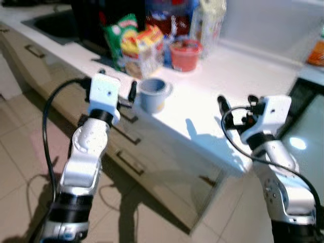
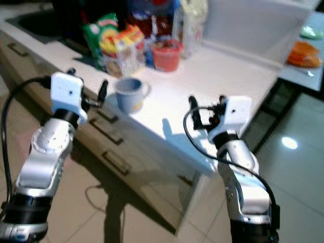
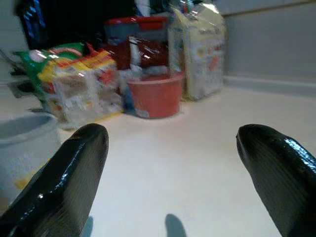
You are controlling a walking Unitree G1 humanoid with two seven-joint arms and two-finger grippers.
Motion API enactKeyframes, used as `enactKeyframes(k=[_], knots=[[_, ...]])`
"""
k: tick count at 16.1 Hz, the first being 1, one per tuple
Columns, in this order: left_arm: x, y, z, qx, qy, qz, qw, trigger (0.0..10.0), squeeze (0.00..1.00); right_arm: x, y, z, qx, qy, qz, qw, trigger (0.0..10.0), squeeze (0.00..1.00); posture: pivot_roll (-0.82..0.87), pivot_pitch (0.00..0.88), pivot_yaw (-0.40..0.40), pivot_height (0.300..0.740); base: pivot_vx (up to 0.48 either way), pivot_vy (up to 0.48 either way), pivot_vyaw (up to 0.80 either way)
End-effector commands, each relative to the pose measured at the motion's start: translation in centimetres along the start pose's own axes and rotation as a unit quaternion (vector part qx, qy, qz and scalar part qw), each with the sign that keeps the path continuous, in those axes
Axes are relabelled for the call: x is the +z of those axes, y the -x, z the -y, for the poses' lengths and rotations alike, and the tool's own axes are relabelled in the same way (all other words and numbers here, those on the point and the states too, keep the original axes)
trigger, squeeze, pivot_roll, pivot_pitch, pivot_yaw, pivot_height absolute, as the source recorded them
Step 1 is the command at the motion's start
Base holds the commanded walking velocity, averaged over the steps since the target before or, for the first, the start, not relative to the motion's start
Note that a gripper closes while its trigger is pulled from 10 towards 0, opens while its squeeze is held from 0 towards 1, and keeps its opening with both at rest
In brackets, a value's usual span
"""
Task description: Setting the table
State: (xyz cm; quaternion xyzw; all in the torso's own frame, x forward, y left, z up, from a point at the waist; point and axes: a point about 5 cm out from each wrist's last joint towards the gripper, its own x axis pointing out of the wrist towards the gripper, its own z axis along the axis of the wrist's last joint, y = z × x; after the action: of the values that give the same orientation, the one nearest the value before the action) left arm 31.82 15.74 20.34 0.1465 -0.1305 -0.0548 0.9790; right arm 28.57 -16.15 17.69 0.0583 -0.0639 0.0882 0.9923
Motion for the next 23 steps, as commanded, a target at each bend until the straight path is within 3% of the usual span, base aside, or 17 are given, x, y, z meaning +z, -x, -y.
enactKeyframes(k=[1,3,8,11,12,14,16,17,18,19,21,22,23], knots=[[-0.1,0.0,-0.7,0.009,0.001,-0.003,1.000,10.0,0.00,0.2,-0.2,-0.6,0.013,-0.001,0.001,1.000,10.0,0.00,-0.02,0.000,0.001,0.740,0.352,0.000,0.00],[-0.2,0.0,-0.6,0.009,0.000,-0.005,1.000,10.0,0.00,0.1,-0.1,-0.5,0.012,-0.002,0.001,1.000,10.0,0.00,-0.02,0.000,0.005,0.740,0.328,0.000,0.00],[-0.3,-0.4,-1.0,0.021,0.042,-0.024,0.999,10.0,0.00,0.3,0.0,-0.5,0.010,-0.003,0.005,1.000,10.0,0.00,-0.02,0.000,0.004,0.740,0.000,0.000,0.00],[-1.0,-1.4,-1.2,-0.006,0.132,-0.077,0.988,10.0,0.00,0.4,0.0,-0.4,0.015,-0.001,0.005,1.000,10.0,0.00,-0.02,0.000,0.004,0.740,0.000,0.000,0.00],[-0.9,-1.8,-0.9,-0.032,0.160,-0.086,0.983,10.0,1.00,0.5,0.0,-0.3,0.019,0.001,0.004,1.000,10.0,0.00,-0.01,0.000,-0.004,0.740,0.000,0.000,0.00],[-0.2,-2.6,-0.5,-0.057,0.191,-0.080,0.977,10.0,1.00,0.7,-0.1,-0.2,0.025,0.004,0.003,1.000,10.0,0.00,-0.01,0.000,-0.014,0.740,0.000,0.000,0.00],[-0.2,-3.5,-0.1,-0.082,0.224,-0.110,0.965,10.0,1.00,0.7,-0.2,-0.1,0.028,0.006,0.002,1.000,10.0,0.00,0.00,0.000,-0.024,0.740,0.000,0.000,0.00],[-0.3,-3.9,0.1,-0.094,0.242,-0.123,0.958,10.0,1.00,0.7,-0.2,-0.1,0.030,0.007,0.001,1.000,10.0,0.00,0.00,0.000,-0.024,0.740,0.000,0.000,0.00],[-0.3,-4.5,0.5,-0.113,0.279,-0.143,0.943,10.0,1.00,0.8,-0.3,-0.3,0.035,0.007,0.002,0.999,10.0,0.00,0.00,0.000,-0.024,0.740,0.000,0.000,0.00],[-0.3,-5.0,0.8,-0.130,0.291,-0.156,0.935,10.0,1.00,0.8,-0.3,-0.4,0.037,0.007,0.002,0.999,10.0,0.00,-0.01,0.000,-0.015,0.740,0.000,0.000,0.00],[-0.7,-5.8,0.9,-0.142,0.272,-0.188,0.933,10.0,1.00,0.8,-0.3,-0.5,0.041,0.012,0.002,0.999,10.0,0.00,-0.01,0.000,-0.010,0.740,0.000,0.000,0.00],[-0.5,-6.2,0.7,-0.138,0.278,-0.191,0.931,10.0,0.90,0.8,-0.3,-0.5,0.043,0.013,0.001,0.999,10.0,0.00,-0.01,0.000,-0.003,0.740,0.000,0.000,0.00],[-0.3,-6.5,0.6,-0.142,0.281,-0.194,0.929,10.0,0.47,0.8,-0.2,-0.5,0.045,0.014,0.001,0.999,10.0,0.00,-0.01,0.000,-0.003,0.740,0.000,0.000,0.00]])
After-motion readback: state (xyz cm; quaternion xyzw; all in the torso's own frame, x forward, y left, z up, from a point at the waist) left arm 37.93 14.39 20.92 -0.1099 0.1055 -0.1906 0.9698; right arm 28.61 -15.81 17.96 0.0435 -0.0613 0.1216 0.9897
